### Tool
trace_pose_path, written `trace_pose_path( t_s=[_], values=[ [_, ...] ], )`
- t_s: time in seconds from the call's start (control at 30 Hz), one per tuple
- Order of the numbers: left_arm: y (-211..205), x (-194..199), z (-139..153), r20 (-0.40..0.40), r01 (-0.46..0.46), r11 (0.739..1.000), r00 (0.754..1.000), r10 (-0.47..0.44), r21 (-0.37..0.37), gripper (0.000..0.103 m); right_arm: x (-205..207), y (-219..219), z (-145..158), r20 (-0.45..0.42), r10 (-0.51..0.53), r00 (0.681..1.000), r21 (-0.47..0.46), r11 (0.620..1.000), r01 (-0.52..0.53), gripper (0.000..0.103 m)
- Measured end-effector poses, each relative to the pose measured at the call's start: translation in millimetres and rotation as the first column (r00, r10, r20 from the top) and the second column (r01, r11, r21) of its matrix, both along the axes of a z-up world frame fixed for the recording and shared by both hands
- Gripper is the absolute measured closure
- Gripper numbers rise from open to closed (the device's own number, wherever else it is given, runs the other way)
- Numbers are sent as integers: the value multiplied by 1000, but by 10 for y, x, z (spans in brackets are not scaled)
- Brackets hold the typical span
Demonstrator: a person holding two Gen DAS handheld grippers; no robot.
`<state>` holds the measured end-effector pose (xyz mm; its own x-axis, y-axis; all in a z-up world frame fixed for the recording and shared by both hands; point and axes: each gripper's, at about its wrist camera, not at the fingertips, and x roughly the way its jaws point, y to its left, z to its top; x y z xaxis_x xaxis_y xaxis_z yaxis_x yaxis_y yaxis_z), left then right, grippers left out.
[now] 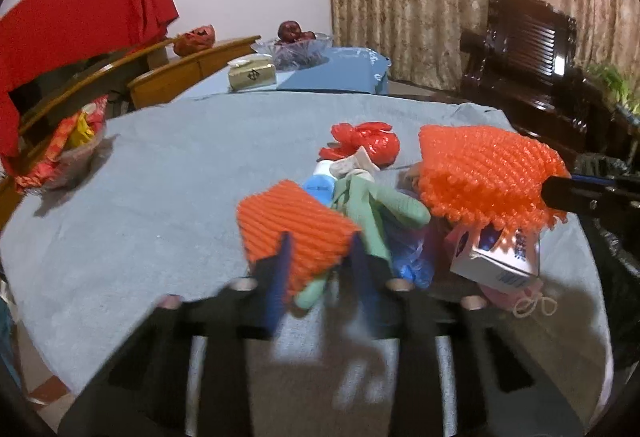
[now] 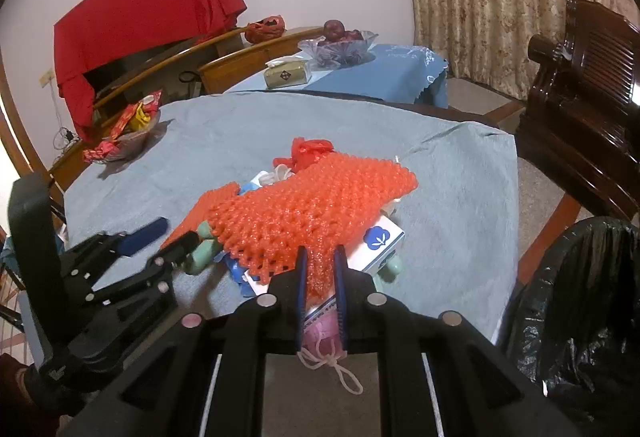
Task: Collect trash
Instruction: 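Grasp an orange mesh sleeve with each tool from the pile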
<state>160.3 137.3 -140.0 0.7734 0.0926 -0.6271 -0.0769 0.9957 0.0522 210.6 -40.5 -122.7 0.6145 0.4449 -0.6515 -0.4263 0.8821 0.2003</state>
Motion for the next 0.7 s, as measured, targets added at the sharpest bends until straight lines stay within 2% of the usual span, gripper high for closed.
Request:
trace_pose_path(
  t_s=[0.1,0.3,0.37,0.43,0.47,0.5,0.7],
  values=[
    [32,-25,48,19,5,1000,1000,-5,-14,102,-29,4,31,11,9,1000,-4,1000,-9,90],
    [100,-108,173,48,-5,1000,999,7,-29,103,-84,29,123,36,28,999,-3,1000,-28,90],
    [108,-123,163,40,-8,1000,999,9,-26,100,-91,30,111,32,29,999,-6,1000,-29,90],
    [115,-104,126,24,-10,1000,1000,11,-24,85,-82,46,70,21,26,999,-10,1000,-25,90],
    [125,-84,107,14,-17,1000,1000,18,-24,58,-70,49,48,15,24,1000,-9,1000,-23,90],
    [136,-72,101,11,-24,999,1000,24,-26,44,-57,52,23,8,21,1000,-7,1000,-21,90],
    [196,109,-51,-37,-46,999,998,45,-28,37,9,91,-73,-13,20,1000,-14,1000,-20,90]
  ],
)
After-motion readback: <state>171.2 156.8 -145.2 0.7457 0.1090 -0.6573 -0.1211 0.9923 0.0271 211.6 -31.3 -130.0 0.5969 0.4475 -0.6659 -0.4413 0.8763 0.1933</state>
